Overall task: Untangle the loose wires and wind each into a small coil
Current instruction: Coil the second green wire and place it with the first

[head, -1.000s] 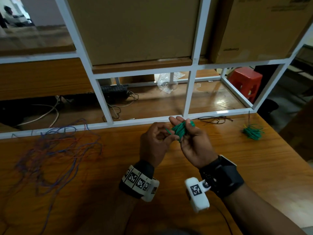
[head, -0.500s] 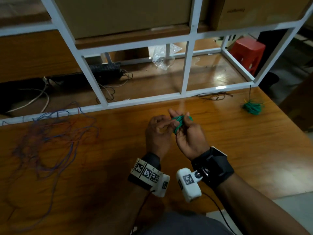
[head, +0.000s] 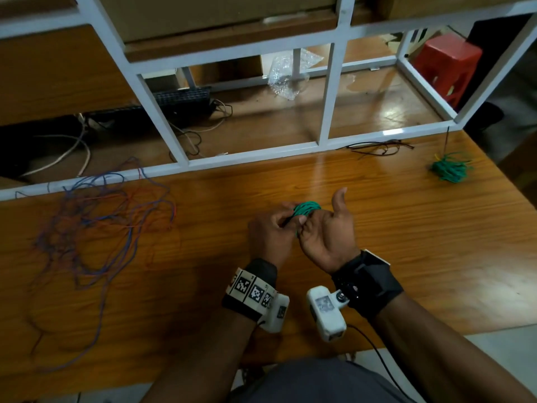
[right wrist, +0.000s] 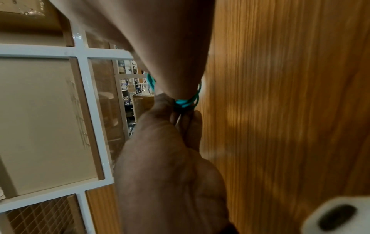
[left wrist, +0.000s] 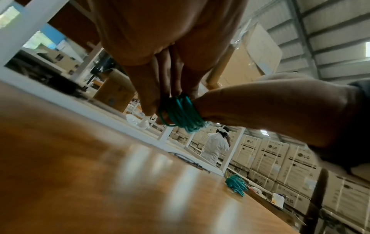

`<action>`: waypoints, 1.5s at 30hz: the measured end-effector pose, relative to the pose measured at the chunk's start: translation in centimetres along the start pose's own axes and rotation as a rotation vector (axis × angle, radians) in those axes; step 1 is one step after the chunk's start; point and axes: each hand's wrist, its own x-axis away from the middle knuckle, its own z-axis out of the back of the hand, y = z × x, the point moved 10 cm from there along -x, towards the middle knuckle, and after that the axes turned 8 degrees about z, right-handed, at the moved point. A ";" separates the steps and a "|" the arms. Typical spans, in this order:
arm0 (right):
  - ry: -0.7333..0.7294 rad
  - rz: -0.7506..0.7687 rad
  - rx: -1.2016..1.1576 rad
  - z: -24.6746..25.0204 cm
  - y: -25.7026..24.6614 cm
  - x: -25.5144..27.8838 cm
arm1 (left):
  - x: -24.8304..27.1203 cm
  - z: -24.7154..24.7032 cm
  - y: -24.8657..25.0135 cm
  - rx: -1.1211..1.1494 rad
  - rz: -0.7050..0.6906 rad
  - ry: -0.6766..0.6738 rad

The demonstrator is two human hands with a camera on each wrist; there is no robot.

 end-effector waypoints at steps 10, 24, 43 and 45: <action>-0.008 0.031 0.902 1.7 2.1 -1.4 | 2.2 -1.2 -5.7 0.223 0.206 0.061; 0.070 0.311 1.070 4.1 -2.0 -0.8 | 2.5 0.0 -2.6 0.002 -0.090 -0.068; -0.882 -0.263 0.876 -5.0 -0.8 5.4 | 3.4 -0.2 6.2 0.184 -0.087 -1.114; -0.802 -0.312 0.689 -4.7 -1.3 4.6 | 2.6 -0.3 6.1 0.294 -0.088 -1.014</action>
